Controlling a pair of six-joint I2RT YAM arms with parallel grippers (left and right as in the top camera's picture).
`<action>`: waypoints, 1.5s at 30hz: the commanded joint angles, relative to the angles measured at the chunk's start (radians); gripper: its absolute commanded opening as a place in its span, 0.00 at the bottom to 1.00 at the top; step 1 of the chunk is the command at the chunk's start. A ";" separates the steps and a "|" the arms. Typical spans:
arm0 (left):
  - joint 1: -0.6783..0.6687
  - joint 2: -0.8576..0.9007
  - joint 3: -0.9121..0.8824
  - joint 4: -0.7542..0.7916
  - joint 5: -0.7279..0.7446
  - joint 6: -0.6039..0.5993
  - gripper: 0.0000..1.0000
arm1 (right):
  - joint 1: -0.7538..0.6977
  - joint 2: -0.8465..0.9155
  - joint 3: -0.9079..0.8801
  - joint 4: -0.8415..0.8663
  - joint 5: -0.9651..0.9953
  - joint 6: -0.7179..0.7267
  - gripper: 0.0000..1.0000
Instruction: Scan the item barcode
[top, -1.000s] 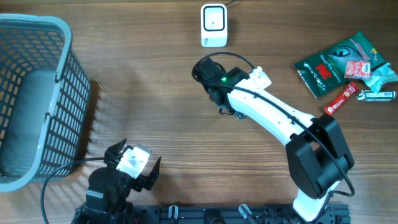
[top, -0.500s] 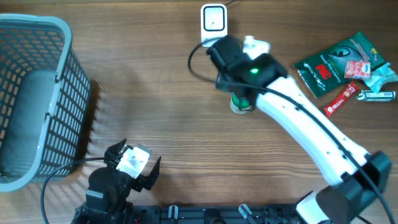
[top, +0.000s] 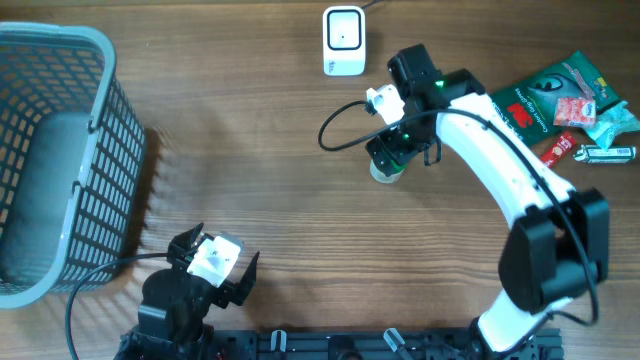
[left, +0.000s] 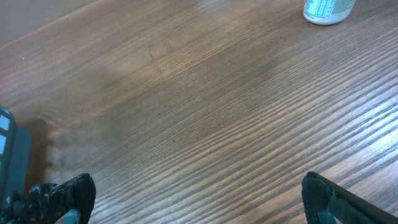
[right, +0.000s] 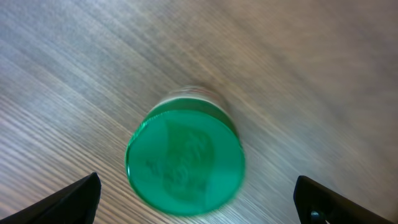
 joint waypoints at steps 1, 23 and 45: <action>0.006 -0.005 -0.004 0.003 0.001 0.013 1.00 | -0.005 0.098 -0.012 -0.002 -0.135 -0.043 1.00; 0.006 -0.005 -0.004 0.003 0.001 0.013 1.00 | -0.005 0.136 0.014 -0.043 -0.055 1.394 1.00; 0.006 -0.005 -0.004 0.003 0.001 0.013 1.00 | -0.003 -0.189 0.005 -0.031 -0.152 0.254 1.00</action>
